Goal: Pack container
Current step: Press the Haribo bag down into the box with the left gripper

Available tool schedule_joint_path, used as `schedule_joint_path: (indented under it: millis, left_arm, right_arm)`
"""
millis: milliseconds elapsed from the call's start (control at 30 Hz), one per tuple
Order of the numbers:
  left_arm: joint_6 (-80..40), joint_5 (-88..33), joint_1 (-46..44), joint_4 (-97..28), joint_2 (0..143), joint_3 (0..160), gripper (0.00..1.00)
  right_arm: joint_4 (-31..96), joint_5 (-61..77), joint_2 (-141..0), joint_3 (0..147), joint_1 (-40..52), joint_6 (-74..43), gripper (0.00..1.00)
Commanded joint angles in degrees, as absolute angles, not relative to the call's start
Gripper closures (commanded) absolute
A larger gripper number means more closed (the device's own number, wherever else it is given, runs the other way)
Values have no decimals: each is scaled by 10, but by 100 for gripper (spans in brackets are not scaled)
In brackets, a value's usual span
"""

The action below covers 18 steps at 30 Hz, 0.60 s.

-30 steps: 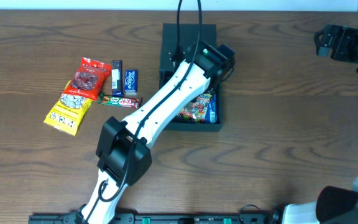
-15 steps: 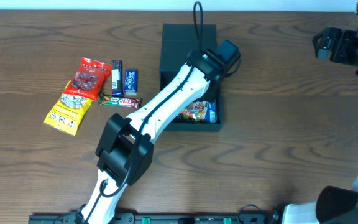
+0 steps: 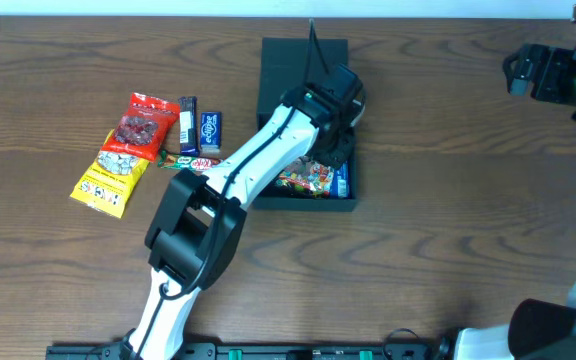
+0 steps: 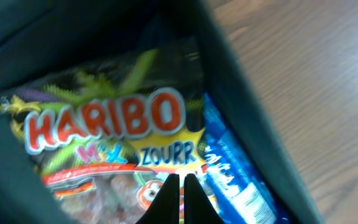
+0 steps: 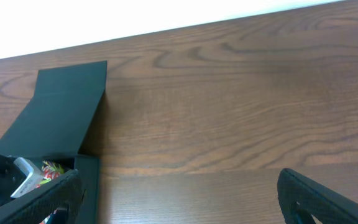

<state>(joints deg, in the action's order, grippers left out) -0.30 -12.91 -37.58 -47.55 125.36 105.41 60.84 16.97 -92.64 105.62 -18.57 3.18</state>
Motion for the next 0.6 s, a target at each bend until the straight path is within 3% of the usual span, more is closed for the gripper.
schedule_joint_path:
  millis: [0, 567]
  left_arm:
    - [39, -189, -368, -464, 1253, 1055, 94]
    - [21, -225, -353, -437, 1294, 1049, 94]
  right_arm:
    - [609, 174, -930, 1053, -189, 33, 1]
    - [602, 174, -930, 1053, -189, 33, 1]
